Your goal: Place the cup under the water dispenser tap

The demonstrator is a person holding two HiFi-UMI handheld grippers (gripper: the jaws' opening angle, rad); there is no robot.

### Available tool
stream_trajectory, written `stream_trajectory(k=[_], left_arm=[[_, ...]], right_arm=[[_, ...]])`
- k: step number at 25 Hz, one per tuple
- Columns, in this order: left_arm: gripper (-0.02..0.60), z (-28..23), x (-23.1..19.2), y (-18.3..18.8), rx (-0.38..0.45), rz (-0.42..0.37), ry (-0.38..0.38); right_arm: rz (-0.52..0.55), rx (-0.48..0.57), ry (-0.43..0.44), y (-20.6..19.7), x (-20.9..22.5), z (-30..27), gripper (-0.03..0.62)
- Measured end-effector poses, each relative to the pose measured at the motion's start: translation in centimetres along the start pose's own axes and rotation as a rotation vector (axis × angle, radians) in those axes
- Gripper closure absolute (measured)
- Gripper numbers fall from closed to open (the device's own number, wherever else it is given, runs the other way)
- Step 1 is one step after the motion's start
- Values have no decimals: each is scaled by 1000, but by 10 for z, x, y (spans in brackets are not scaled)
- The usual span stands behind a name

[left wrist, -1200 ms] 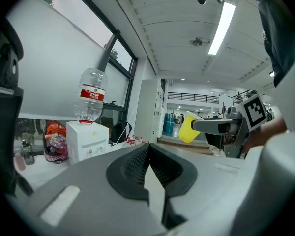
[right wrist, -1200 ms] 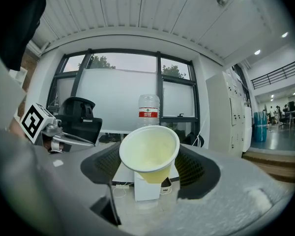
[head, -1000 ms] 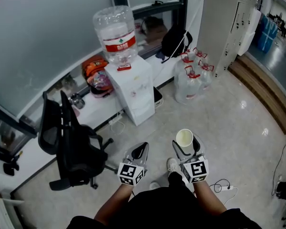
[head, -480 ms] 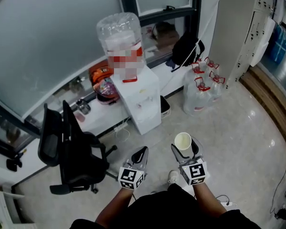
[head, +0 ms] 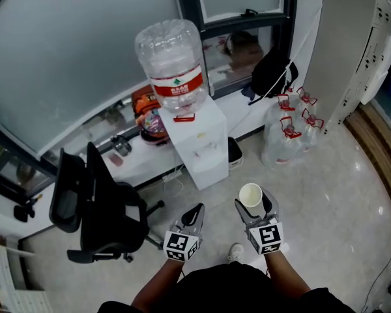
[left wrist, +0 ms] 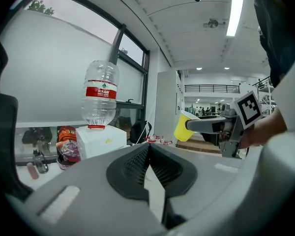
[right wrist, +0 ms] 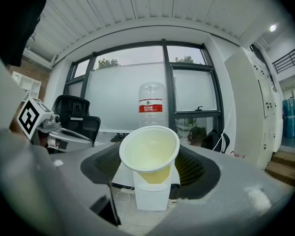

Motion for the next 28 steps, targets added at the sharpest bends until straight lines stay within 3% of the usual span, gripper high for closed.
stream_trajectory(k=[16,28], left_arm=[[565,-13,-16,-4,-34,41,173],[565,-25,-99,-21,-47,91,262]], right_arm=[[50,0,168,-3,28,-70,255],[53,-138,233,-41,0,-158,255]])
Point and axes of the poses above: the fingertips, and each gripper's own axes: z backward along the fingers, x to its right, y out of its top, the point moved 4 cm from there along z, backward along the fingers, and after that the axes turned 1 degree about -y, right-handed, at the moved point
